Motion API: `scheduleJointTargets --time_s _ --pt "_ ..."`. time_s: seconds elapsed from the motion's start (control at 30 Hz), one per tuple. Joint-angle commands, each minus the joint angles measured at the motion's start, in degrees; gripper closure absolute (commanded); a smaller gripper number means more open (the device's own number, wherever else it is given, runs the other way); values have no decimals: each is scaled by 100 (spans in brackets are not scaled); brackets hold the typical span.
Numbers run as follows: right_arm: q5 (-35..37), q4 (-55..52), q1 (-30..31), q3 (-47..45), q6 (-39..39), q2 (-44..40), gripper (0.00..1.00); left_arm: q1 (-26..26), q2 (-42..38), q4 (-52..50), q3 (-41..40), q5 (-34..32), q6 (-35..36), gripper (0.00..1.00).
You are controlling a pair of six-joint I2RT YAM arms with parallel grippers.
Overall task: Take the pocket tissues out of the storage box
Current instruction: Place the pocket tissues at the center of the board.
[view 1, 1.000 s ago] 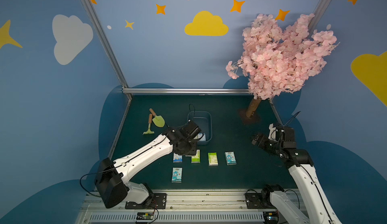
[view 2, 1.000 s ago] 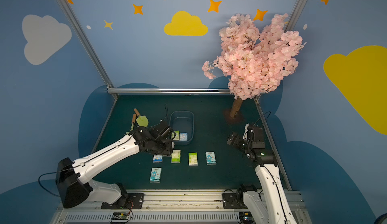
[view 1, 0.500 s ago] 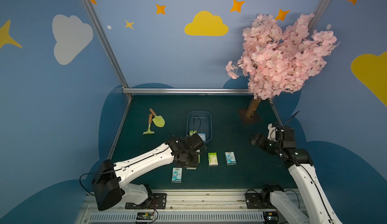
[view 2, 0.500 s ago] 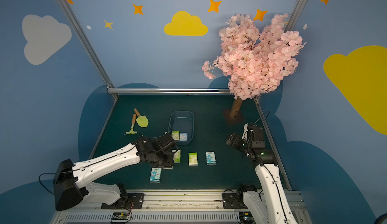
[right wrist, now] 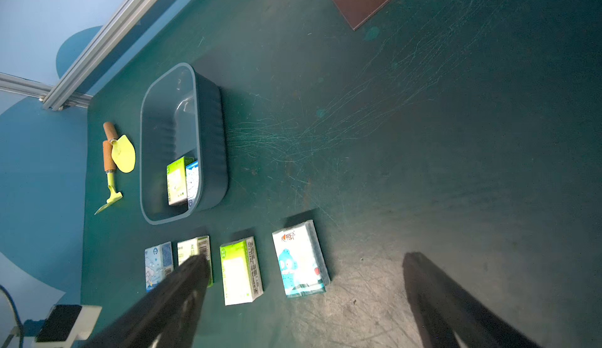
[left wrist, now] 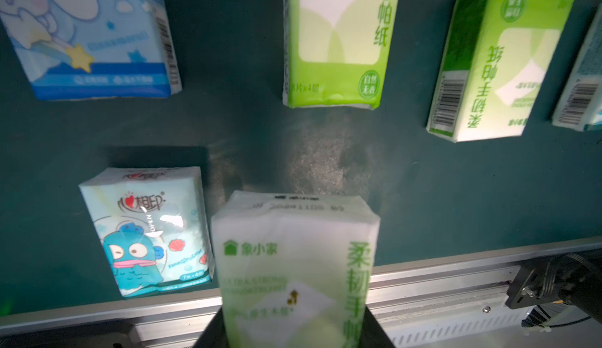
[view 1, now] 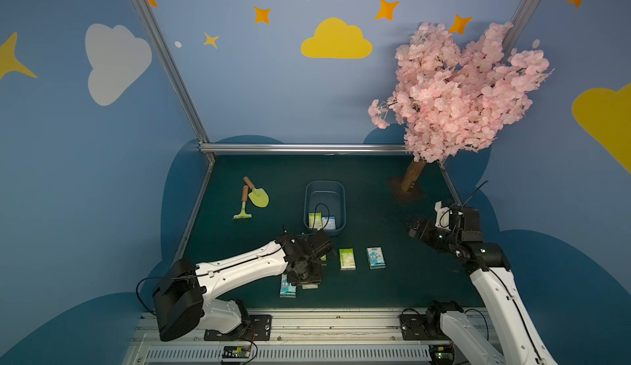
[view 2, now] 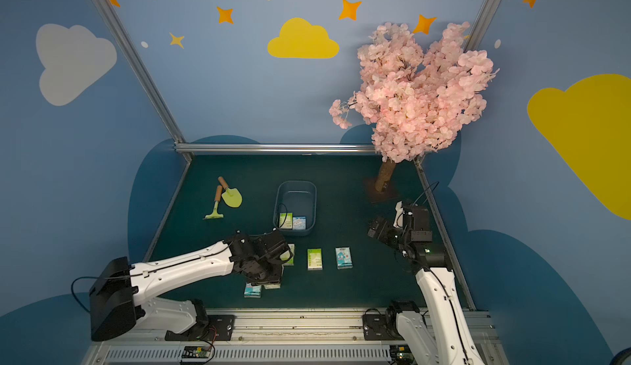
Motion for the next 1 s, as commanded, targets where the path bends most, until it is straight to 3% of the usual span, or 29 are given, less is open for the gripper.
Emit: scheduleJointTargets --time_s 0.0,0.67,0.97 --pt "-96 38 -10 -18 -135 -40 2 -70 168 197 -41 7 -169 51" --pt "-234 45 -10 26 -351 149 2 -421 1457 341 383 -110 -146 50" --pt "-238 62 -20 44 -389 171 2 -432 1461 116 419 -87 -194 41"
